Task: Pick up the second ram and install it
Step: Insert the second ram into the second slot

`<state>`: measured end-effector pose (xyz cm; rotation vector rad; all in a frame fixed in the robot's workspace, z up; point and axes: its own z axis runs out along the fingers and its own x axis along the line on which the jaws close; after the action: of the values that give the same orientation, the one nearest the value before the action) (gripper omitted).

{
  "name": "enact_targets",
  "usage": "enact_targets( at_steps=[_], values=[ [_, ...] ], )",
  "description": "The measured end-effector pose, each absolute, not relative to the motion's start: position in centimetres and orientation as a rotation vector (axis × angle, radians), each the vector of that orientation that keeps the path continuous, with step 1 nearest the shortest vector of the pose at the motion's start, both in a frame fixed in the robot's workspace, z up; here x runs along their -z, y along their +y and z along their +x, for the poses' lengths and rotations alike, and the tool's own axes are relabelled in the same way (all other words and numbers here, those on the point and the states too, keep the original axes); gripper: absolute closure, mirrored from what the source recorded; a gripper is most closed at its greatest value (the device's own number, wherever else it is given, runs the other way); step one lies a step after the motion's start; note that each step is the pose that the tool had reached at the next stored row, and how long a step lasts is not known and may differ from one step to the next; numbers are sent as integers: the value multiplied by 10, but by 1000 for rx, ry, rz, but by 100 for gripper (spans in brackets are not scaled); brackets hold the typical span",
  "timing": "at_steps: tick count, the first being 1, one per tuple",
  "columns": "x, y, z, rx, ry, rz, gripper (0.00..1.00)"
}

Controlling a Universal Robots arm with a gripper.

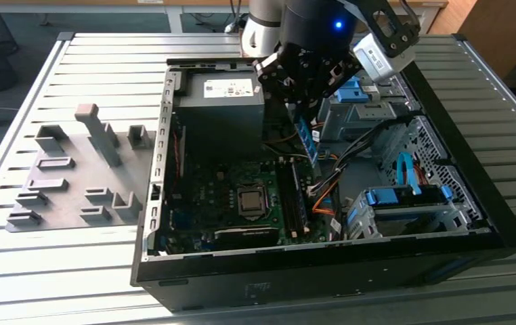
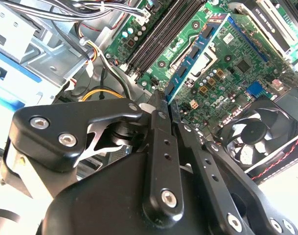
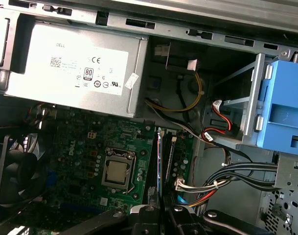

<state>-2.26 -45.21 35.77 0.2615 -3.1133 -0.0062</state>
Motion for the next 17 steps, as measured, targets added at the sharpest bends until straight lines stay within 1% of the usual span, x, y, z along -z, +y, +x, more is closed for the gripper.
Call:
enact_targets(
  at_steps=[17],
  values=[
    [-357, -452, -23, 7, -3116, 235, 86]
  ],
)
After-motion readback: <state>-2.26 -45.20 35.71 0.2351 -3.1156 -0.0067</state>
